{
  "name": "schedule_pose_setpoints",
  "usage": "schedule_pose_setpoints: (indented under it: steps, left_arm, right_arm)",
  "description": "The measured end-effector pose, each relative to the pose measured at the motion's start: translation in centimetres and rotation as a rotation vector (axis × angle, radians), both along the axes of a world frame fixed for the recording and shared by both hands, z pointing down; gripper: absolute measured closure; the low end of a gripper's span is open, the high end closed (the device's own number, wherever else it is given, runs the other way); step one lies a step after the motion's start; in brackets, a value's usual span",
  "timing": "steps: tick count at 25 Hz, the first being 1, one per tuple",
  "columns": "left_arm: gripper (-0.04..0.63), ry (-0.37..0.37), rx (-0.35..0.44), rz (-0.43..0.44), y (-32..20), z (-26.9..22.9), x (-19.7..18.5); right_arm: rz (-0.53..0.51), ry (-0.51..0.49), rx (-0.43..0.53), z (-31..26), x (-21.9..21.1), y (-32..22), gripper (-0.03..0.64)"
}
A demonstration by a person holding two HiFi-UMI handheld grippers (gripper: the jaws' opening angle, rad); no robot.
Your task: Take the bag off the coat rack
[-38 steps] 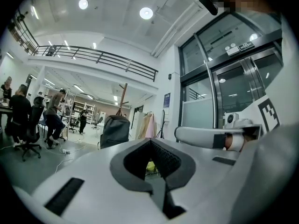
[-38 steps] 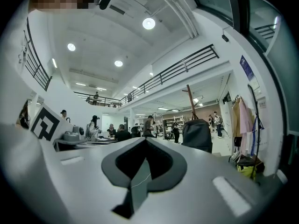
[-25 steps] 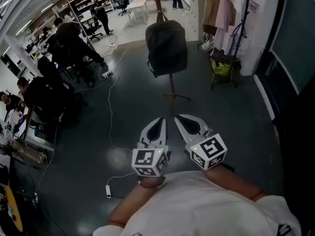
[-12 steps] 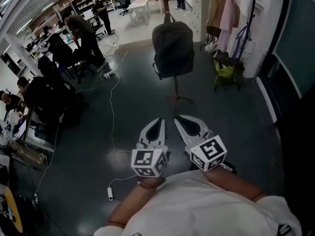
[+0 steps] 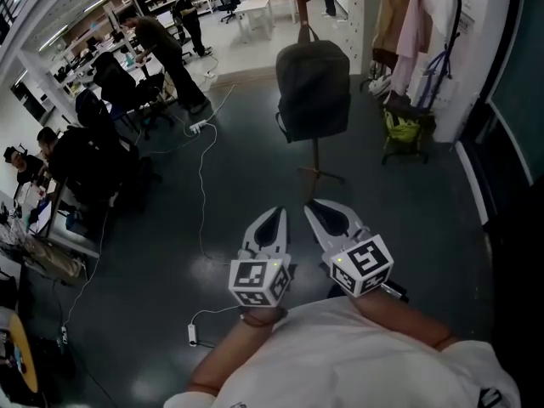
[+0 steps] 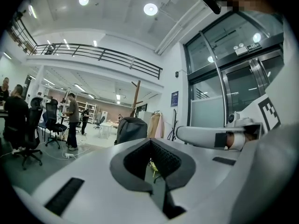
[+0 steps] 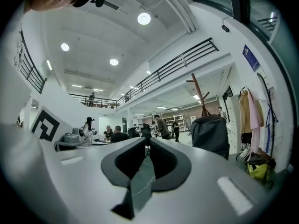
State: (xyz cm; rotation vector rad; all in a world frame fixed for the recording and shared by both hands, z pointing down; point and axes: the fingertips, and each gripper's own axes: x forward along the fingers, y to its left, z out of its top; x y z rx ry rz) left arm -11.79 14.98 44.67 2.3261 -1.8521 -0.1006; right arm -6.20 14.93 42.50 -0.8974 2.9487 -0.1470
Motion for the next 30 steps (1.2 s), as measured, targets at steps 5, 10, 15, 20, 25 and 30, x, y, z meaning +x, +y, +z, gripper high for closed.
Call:
schedule_pose_setpoints:
  steps: [5, 10, 15, 20, 25, 30]
  left_arm:
    - [0.589, 0.002, -0.013, 0.005, -3.9, 0.6, 0.4]
    - [0.589, 0.001, -0.026, 0.009, -9.2, 1.0, 1.5]
    - [0.589, 0.009, -0.028, -0.012, -15.3, 1.3, 2.6]
    - [0.589, 0.016, -0.022, -0.025, -20.4, 0.6, 4.3]
    - [0.589, 0.017, -0.026, -0.046, -25.5, 0.2, 5.5]
    - [0.589, -0.004, -0.019, -0.057, -29.9, -0.6, 7.5]
  right_arm:
    - [0.007, -0.002, -0.020, 0.5, 0.3, -4.0, 0.604]
    - [0.005, -0.002, -0.031, 0.9, 1.3, -9.4, 0.603]
    - [-0.020, 0.003, -0.024, 1.1, 2.6, -15.5, 0.603]
    - [-0.037, 0.016, -0.029, 0.4, 4.0, -20.7, 0.603]
    - [-0.065, 0.022, -0.025, -0.3, 5.4, -25.5, 0.603]
    - [-0.083, 0.009, -0.019, -1.1, 7.4, -29.7, 0.603]
